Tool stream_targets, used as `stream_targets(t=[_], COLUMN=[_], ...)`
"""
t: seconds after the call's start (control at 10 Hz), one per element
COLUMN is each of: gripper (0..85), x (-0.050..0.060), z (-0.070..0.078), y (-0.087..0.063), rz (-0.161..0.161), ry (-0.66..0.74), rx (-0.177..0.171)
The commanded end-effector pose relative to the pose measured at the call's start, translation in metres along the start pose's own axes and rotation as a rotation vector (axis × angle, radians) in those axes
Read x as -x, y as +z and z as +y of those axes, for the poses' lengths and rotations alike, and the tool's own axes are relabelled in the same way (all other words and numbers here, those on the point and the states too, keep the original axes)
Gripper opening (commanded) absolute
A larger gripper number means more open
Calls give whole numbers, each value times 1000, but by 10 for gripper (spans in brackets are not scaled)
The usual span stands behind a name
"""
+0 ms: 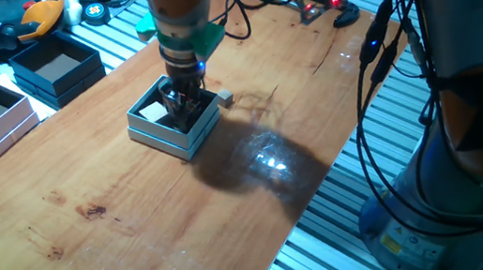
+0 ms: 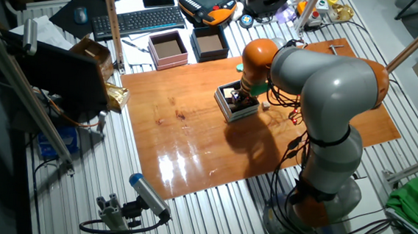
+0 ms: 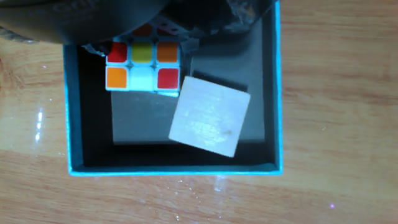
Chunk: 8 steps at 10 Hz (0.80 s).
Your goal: Take everything out of the gift box
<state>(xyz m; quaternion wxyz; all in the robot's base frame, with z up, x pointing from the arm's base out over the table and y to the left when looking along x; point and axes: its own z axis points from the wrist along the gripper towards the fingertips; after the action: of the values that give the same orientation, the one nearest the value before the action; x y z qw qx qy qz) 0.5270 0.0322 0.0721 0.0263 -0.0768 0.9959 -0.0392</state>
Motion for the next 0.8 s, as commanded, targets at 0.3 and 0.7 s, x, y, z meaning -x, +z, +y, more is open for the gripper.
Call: stream_targets(t=[0.3,0.7], gripper=[387,533], x=[3,4], z=[1,2], y=[-13,-13], rz=[35,31], ry=[-19,-5], rx=[3,6])
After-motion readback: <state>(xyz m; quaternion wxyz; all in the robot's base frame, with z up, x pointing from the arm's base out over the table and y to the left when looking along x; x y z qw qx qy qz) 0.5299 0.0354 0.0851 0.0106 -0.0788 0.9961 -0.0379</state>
